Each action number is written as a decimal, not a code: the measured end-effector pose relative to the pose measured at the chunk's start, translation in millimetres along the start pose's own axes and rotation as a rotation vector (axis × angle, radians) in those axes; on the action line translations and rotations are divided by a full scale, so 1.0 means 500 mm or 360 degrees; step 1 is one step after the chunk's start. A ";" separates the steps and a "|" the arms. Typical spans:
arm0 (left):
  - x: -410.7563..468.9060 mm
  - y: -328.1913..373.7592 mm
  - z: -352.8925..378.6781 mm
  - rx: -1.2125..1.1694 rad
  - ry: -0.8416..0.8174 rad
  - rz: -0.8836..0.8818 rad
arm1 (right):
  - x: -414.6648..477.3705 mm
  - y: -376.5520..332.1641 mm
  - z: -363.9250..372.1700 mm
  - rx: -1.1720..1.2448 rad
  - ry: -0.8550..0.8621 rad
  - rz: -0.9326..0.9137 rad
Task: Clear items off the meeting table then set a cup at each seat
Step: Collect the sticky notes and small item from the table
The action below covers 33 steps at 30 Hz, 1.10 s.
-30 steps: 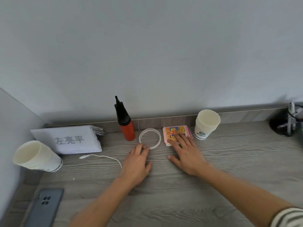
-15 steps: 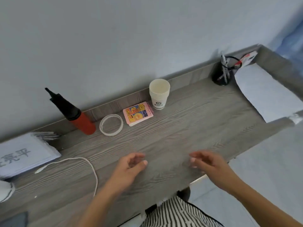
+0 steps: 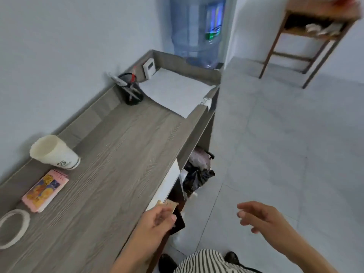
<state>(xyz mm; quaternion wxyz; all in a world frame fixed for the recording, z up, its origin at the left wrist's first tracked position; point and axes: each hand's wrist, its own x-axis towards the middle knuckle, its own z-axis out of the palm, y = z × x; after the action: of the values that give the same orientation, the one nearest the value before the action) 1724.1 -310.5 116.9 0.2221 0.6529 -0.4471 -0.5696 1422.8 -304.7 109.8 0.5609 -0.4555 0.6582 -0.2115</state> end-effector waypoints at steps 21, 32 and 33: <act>0.594 0.533 0.450 0.0406 -0.0460 0.0161 | 0.178 0.123 -0.675 0.0673 0.1036 0.0320; 0.926 0.931 0.784 0.0561 -0.0841 0.0464 | 0.315 0.101 -0.981 0.1028 0.1483 0.0382; 0.949 0.948 0.824 0.0582 -0.0865 0.0461 | 0.331 0.115 -1.011 0.1049 0.1500 0.0401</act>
<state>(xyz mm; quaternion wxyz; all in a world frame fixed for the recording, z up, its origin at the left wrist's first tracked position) 1155.7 -854.9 133.2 0.0529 0.4364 -0.6723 -0.5957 938.6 -532.2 116.3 0.3406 -0.0322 0.7850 -0.5164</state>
